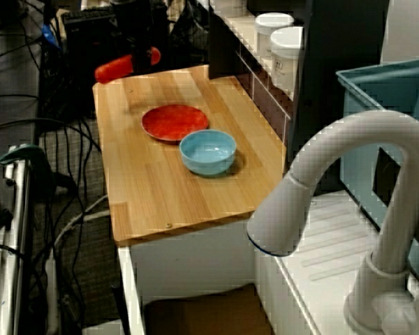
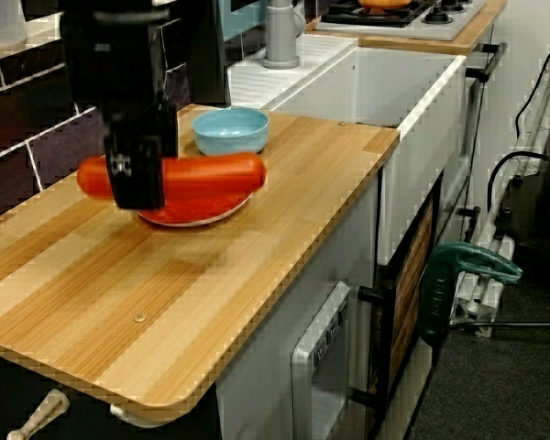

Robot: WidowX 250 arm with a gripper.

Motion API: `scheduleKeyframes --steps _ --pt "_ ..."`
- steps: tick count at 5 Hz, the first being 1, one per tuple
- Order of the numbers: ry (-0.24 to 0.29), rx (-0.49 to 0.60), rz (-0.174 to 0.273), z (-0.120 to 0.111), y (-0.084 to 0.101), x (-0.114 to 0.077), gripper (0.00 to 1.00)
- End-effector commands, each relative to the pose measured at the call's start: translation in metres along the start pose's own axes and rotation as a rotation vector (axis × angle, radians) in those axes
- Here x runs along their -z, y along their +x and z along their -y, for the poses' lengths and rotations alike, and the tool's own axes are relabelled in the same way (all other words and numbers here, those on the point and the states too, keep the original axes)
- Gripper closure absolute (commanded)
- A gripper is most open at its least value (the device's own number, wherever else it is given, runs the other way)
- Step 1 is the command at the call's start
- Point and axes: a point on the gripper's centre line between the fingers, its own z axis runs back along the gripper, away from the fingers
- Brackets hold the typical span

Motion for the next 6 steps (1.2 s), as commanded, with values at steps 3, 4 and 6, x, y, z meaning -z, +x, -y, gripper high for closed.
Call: scheduleKeyframes --steps 3,4,6 --pt "0.01 0.094 0.134 0.059 -0.009 -0.036 1.0" --pt "0.029 0.107 0.125 0.077 0.0 -0.025 1.0" --pt "0.066 0.104 0.093 0.088 0.014 -0.002 1.0"
